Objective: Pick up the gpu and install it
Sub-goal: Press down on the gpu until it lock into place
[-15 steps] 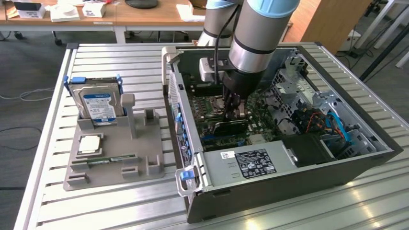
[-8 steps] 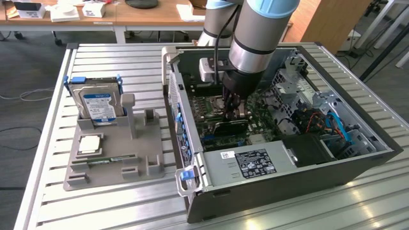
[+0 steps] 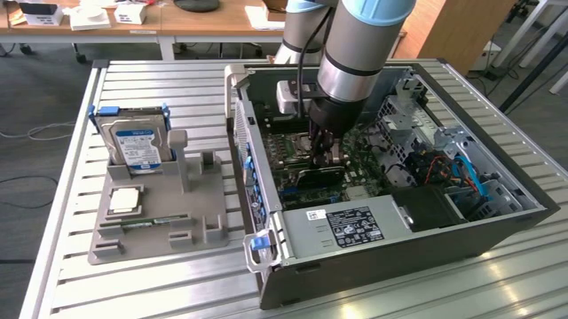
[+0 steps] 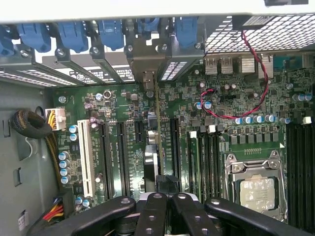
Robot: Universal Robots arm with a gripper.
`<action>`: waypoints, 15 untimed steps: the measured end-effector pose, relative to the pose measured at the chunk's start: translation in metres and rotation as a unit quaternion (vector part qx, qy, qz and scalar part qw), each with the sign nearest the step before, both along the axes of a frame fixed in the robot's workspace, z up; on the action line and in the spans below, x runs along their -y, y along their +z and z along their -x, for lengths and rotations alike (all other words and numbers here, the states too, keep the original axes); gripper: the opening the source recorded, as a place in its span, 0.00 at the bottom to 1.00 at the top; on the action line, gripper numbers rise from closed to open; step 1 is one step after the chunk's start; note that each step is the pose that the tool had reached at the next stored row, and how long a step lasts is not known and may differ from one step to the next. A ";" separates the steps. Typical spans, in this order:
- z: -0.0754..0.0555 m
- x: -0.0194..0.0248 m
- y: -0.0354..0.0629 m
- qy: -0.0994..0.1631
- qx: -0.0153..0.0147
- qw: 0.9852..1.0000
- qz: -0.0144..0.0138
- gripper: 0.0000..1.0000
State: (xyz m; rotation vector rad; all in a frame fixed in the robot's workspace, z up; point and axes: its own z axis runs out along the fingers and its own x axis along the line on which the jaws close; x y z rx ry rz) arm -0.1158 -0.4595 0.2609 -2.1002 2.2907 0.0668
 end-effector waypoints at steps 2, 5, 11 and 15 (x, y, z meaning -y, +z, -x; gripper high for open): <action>0.000 0.0000 0.0000 0.000 0.000 1.000 0.000 0.11; 0.000 0.0000 0.0000 0.000 0.000 1.000 0.000 0.11; 0.000 0.0000 0.0118 0.000 0.000 1.000 0.000 0.11; 0.000 0.0000 0.0223 0.000 0.000 1.000 0.000 0.11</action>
